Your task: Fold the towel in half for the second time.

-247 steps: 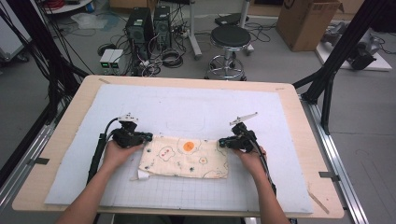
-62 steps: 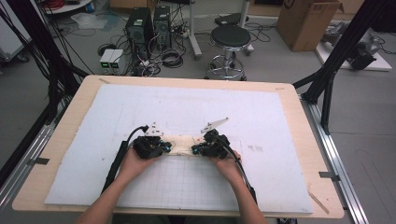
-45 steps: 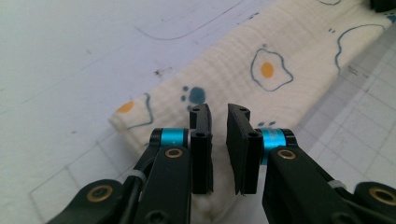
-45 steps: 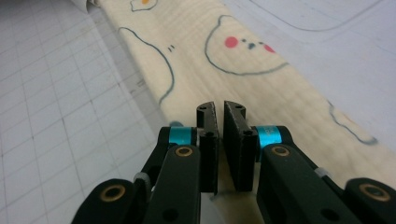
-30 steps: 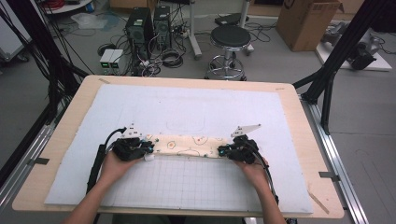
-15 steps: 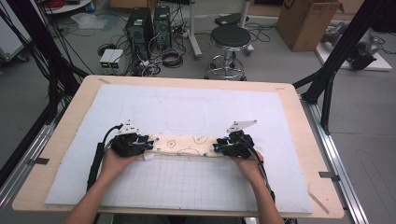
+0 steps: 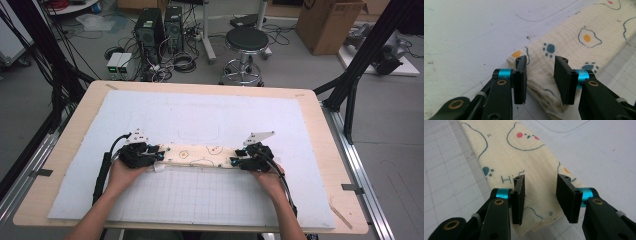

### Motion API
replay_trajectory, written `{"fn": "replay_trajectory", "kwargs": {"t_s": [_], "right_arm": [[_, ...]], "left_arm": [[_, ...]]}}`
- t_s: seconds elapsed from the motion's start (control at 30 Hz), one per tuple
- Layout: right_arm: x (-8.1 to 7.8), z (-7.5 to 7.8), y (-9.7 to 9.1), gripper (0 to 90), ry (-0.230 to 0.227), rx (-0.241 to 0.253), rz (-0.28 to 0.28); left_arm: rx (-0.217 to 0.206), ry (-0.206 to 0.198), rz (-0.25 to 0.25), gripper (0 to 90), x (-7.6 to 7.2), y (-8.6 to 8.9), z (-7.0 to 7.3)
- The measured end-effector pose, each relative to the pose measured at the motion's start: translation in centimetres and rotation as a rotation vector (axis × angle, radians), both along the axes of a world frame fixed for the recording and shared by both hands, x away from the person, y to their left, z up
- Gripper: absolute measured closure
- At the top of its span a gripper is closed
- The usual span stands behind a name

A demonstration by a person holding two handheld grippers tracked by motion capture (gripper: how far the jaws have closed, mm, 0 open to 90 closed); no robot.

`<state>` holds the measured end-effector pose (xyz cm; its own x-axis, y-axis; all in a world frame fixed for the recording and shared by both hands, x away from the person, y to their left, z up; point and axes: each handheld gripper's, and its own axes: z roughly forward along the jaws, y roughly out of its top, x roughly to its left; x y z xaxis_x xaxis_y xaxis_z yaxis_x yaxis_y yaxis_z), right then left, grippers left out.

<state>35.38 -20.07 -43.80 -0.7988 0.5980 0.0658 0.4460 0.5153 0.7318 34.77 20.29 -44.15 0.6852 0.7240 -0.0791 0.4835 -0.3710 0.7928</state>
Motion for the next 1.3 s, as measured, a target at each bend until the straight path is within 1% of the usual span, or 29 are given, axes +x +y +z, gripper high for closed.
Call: {"fn": "replay_trajectory", "kwargs": {"t_s": [0.13,0.27,0.37,0.43,0.53,0.57,0.63,0.67,0.7,0.77,0.87,0.93,0.97,1.07,1.17,1.2,1.3], "right_arm": [[-0.1,-0.2,0.2,57.7,-0.007,-0.013,0.001],[0.0,-0.3,0.1,57.3,-0.010,-0.004,-0.005],[-0.1,-0.3,0.2,56.8,0.001,0.002,-0.013],[-0.1,-0.2,0.2,56.3,0.000,-0.001,-0.016],[0.0,-0.2,0.3,52.8,0.010,0.011,-0.023],[-0.1,-0.2,0.3,51.8,0.021,0.019,-0.031],[0.0,-0.2,0.2,48.9,0.030,0.037,-0.032],[0.0,-0.1,0.3,47.8,0.034,0.044,-0.038],[0.0,0.0,0.3,46.8,0.027,0.044,-0.037],[-0.1,0.2,0.3,44.6,0.010,0.041,-0.048],[-0.1,0.5,0.1,40.2,0.007,0.059,-0.074],[-0.1,0.6,-0.2,37.0,0.015,0.078,-0.090],[-0.2,0.6,-0.3,36.4,0.022,0.085,-0.097],[-0.3,0.9,-0.7,33.6,0.012,0.111,-0.107],[-0.3,1.1,-0.9,31.1,0.001,0.125,-0.126],[-0.4,1.1,-1.0,30.7,0.012,0.133,-0.128],[-0.4,1.2,-1.2,28.1,0.011,0.137,-0.140]], "left_arm": [[-0.006,0.001,0.002,62.7,0.0,0.0,-0.1],[-0.009,-0.002,0.001,62.7,0.0,0.0,-0.1],[-0.011,-0.002,0.000,62.5,0.1,0.0,-0.1],[-0.011,-0.002,0.002,62.0,0.1,0.0,-0.1],[-0.022,0.000,0.005,61.2,0.0,0.0,0.0],[-0.028,0.004,0.003,60.7,0.0,0.1,0.1],[-0.046,0.005,0.003,60.0,0.0,0.3,0.3],[-0.059,0.003,0.012,59.5,0.0,0.3,0.4],[-0.072,-0.001,0.013,59.0,0.0,0.4,0.5],[-0.082,-0.009,0.018,58.6,-0.1,0.4,0.7],[-0.079,-0.003,0.023,55.2,-0.2,0.5,0.8],[-0.082,0.000,0.028,52.2,-0.3,0.5,0.9],[-0.088,-0.003,0.033,51.2,-0.4,0.5,1.0],[-0.087,-0.013,0.032,48.2,-0.6,0.6,1.3],[-0.089,-0.015,0.034,45.5,-0.8,0.7,1.6],[-0.091,-0.016,0.031,44.7,-0.9,0.7,1.6],[-0.089,-0.020,0.023,42.2,-1.2,0.9,1.7]]}}
